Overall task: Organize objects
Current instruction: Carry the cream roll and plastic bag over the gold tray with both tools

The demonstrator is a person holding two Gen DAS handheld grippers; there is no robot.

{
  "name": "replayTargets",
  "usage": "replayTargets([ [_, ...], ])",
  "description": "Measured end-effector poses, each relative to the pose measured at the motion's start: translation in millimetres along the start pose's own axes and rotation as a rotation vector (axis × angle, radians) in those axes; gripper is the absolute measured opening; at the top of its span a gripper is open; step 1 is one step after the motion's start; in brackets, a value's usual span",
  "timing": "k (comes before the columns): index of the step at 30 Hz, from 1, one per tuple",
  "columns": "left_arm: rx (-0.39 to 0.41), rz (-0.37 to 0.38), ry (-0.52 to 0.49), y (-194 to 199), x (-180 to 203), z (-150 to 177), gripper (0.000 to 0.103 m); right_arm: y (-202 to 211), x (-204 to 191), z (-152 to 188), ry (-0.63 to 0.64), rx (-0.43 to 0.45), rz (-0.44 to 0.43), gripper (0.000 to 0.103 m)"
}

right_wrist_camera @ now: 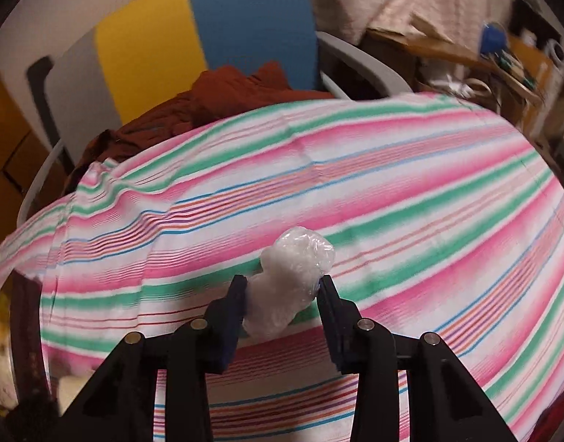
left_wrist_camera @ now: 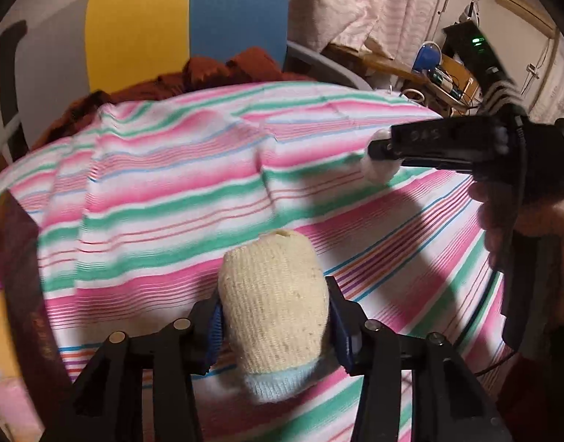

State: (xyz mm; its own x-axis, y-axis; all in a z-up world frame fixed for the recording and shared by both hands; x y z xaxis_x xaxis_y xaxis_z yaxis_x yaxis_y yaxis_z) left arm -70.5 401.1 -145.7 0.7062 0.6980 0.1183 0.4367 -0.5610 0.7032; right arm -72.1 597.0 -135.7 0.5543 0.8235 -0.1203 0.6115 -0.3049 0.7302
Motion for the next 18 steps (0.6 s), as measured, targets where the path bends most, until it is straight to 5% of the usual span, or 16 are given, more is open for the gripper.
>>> replayTargets([
  [18,0.155,-0.153,-0.016,100.1,-50.3,-17.9,0.049,22.3,-53.3,11.3,0.179,0.034,-0.103,0.040],
])
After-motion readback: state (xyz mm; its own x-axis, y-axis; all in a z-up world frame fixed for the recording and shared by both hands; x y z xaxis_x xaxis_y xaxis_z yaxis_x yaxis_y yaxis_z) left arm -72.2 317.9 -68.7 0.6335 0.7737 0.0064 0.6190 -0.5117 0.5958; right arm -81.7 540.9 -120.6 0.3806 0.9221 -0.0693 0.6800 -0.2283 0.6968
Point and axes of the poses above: each gripper's, at about its wrist camera, not at the fingertips, and y roughly against the way its jaws point, x to its right, z to its underside, the point moved 9 cm from there along -y, roughly the way its jaws point, and after that the axes turned 9 degrees about x, right-handed, at the moved point
